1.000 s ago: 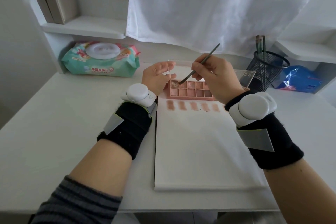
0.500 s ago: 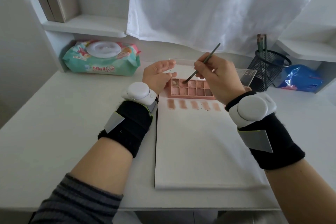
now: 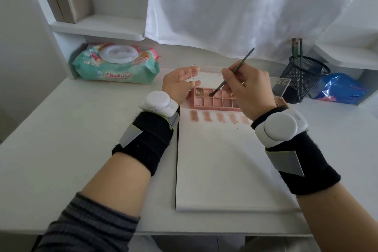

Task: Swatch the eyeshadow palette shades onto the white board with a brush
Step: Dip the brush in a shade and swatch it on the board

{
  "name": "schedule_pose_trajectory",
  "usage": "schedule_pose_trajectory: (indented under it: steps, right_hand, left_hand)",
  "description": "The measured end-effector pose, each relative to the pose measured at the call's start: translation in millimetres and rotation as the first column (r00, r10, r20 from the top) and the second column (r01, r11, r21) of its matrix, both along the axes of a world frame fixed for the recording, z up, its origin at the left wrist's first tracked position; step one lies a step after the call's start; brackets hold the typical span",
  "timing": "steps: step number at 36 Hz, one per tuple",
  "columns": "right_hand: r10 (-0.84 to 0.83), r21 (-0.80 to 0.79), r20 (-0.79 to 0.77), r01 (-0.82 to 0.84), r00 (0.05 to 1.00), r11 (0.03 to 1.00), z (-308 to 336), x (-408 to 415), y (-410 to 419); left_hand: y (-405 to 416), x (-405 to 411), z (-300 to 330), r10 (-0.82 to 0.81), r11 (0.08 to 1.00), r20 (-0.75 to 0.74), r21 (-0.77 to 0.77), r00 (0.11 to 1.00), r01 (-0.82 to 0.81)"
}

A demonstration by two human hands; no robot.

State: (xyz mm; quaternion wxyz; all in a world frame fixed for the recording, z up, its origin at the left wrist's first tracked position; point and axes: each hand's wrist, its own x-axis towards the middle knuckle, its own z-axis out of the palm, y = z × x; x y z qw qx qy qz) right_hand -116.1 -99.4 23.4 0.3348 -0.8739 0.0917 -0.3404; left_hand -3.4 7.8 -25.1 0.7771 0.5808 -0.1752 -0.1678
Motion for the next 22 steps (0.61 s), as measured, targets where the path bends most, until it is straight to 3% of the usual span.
schedule_pose_trajectory:
  steps: [22]
  right_hand:
    - [-0.046, 0.440, 0.004, 0.040, 0.999, 0.897, -5.6, 5.3, -1.0]
  left_hand:
    - [-1.9, 1.5, 0.5, -0.006, 0.999, -0.038, -0.036, 0.999, 0.004]
